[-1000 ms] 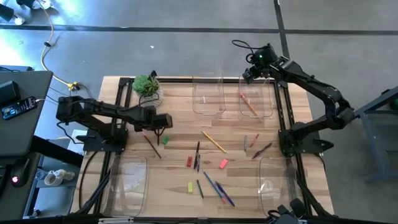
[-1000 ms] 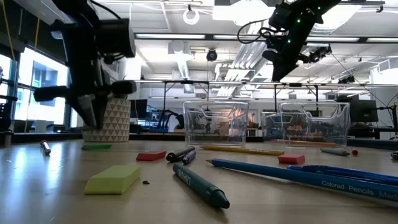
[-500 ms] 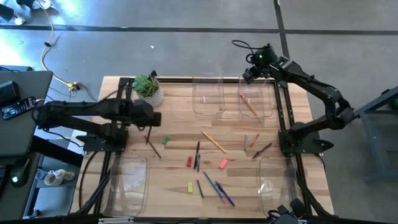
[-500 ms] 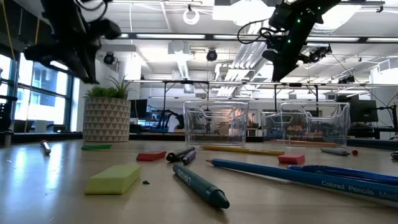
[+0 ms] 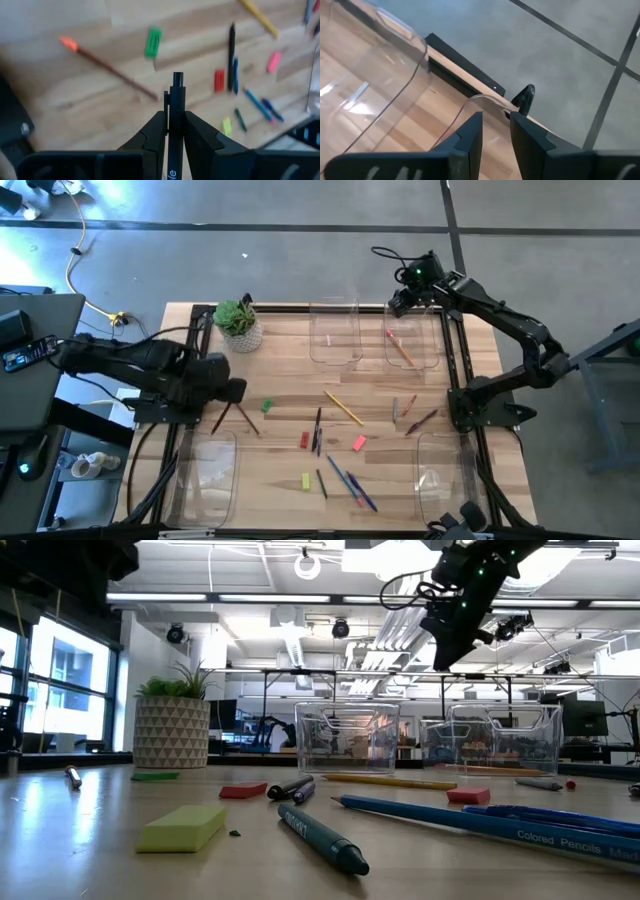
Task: Sort crayons/erasers/pens/pencils in bins
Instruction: Put the top black pen into the bottom left transparent bin
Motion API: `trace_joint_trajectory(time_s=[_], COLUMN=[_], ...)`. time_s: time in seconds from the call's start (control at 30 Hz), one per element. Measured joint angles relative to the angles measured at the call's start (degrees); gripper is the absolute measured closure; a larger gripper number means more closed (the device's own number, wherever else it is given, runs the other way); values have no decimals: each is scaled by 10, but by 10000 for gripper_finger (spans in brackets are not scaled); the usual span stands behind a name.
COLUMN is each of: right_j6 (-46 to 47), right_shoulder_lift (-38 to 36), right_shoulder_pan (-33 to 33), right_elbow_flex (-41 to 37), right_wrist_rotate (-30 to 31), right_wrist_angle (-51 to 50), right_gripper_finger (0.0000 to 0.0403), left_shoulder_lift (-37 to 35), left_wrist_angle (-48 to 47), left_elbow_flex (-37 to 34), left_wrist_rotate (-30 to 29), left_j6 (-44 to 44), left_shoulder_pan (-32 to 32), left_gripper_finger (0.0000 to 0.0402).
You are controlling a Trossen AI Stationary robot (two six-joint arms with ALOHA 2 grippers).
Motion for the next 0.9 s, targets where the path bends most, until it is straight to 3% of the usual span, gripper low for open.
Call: trace_joint_trajectory(time_s=[0.4,0.63,0.9], right_j6=[-12,3,87], right_shoulder_lift=[0,0,0], right_shoulder_pan=[32,73,162], right_elbow_flex=[0,0,0], right_wrist_rotate=[-2,-2,-2], right_wrist_angle=[-1,-9,-16], right_gripper_finger=[313,313,313], left_shoulder_lift=[67,123,186], left_wrist_angle=[1,3,13], left_elbow_flex=[0,0,0], left_wrist_rotate=[-5,-6,-6], left_j6=[-277,-361,-419], left_shoulder_pan=[-272,-367,-438], left_gripper_finger=[355,355,355])
